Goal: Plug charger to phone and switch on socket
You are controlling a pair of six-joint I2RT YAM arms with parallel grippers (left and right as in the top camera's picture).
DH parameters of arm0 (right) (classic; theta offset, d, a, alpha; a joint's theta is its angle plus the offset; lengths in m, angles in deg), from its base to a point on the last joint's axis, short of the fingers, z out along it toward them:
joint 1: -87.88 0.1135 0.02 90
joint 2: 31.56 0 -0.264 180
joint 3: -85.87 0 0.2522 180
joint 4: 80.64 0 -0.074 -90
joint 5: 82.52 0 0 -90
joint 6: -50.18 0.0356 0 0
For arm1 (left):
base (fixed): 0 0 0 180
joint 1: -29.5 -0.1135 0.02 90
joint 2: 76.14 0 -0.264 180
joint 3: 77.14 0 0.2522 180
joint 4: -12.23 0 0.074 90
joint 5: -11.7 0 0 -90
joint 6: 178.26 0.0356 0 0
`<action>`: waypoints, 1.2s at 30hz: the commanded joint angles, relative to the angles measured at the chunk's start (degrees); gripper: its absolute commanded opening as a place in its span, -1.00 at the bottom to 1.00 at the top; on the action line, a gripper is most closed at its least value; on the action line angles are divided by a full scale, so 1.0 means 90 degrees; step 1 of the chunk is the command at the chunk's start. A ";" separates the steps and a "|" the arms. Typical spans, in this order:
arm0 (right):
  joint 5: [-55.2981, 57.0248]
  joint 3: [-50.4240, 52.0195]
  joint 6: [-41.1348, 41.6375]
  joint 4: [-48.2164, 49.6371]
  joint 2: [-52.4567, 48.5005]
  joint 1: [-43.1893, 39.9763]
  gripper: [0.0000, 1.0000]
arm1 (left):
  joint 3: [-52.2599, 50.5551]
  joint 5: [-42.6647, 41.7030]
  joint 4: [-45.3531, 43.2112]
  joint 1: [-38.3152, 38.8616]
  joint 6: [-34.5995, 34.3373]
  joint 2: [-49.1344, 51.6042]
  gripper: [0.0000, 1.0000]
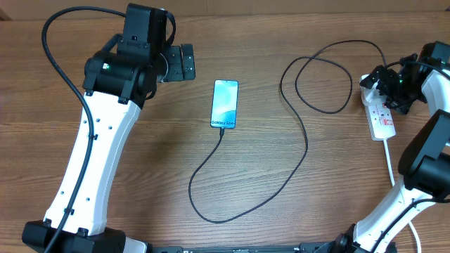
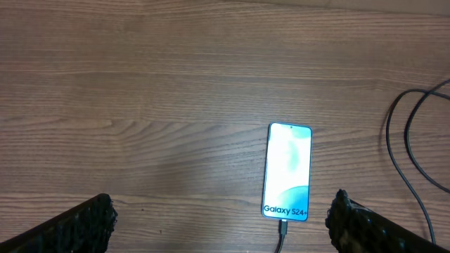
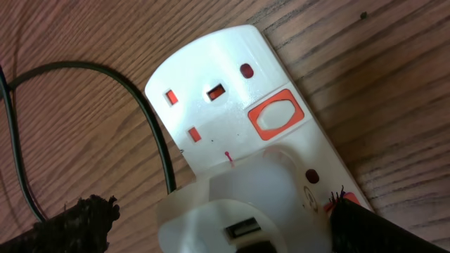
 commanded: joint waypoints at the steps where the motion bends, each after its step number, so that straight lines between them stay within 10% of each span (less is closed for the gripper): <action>1: -0.0109 0.0102 -0.0029 -0.0032 -0.0102 0.0039 1.00 | -0.0005 0.0100 -0.0007 -0.0024 0.0119 0.0068 0.99; 36: 0.0083 0.0136 -0.0010 -0.0114 -0.0097 0.0131 1.00 | -0.0005 0.0100 -0.0007 -0.0024 0.0119 0.0068 0.99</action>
